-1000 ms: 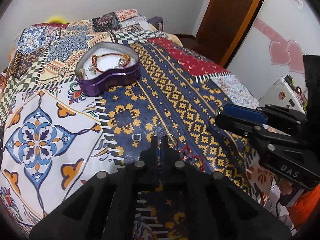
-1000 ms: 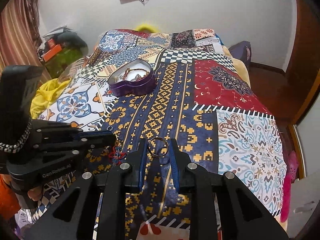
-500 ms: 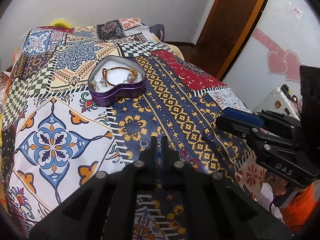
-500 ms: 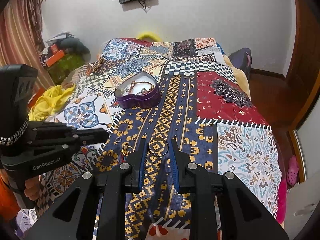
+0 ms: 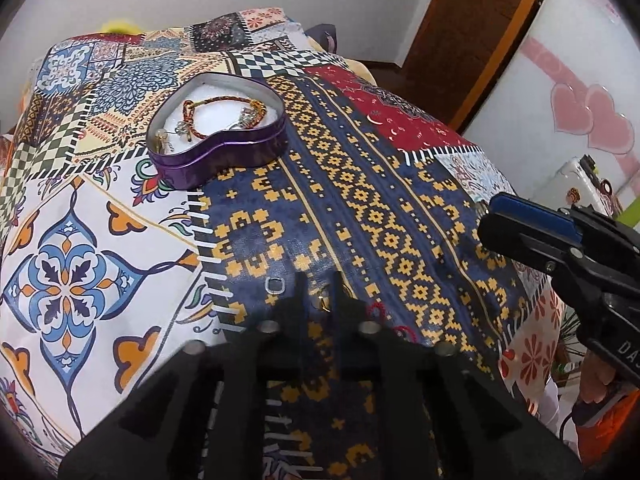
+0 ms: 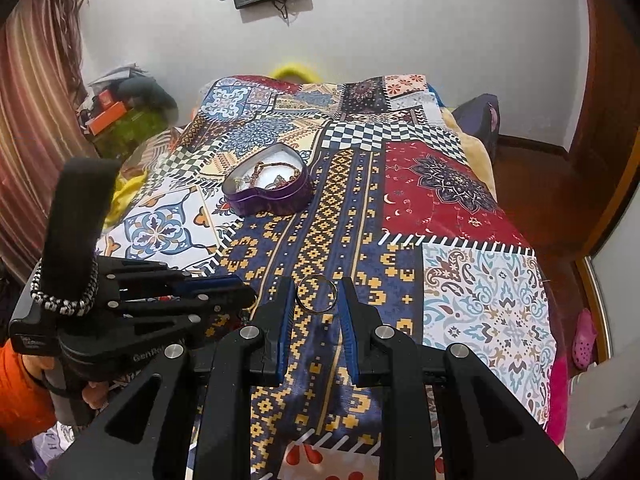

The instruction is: Organize jewelry

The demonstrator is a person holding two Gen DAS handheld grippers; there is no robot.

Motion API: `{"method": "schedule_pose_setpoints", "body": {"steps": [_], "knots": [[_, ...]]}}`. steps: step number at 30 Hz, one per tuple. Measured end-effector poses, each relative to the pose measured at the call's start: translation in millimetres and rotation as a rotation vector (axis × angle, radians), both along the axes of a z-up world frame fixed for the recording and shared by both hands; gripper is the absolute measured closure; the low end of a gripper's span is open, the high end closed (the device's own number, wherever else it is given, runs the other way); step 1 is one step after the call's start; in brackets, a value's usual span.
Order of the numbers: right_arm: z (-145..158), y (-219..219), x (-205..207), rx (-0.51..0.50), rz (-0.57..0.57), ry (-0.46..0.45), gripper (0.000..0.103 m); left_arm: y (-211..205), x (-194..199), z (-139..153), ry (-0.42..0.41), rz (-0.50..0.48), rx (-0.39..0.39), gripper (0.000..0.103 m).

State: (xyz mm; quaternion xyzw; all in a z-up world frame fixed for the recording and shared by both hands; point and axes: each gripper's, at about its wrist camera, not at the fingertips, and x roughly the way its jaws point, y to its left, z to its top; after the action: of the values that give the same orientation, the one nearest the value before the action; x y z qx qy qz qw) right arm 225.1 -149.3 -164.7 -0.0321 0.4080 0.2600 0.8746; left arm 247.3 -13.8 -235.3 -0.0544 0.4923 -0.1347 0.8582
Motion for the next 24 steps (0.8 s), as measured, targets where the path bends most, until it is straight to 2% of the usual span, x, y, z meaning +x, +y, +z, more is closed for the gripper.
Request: {"method": "schedule_pose_setpoints", "body": {"steps": [9,18,24], "knots": [[0,3,4,0.019,-0.001,0.004,0.083,17,-10,27,-0.073,0.034,-0.034,0.099],[8,16,10,0.031,0.018,-0.02,0.083,49,-16,68,-0.18,0.084,-0.018,0.099],[13,30,21,0.036,0.037,-0.036,0.083,63,-12,78,-0.209,0.107,-0.015,0.099]]}}
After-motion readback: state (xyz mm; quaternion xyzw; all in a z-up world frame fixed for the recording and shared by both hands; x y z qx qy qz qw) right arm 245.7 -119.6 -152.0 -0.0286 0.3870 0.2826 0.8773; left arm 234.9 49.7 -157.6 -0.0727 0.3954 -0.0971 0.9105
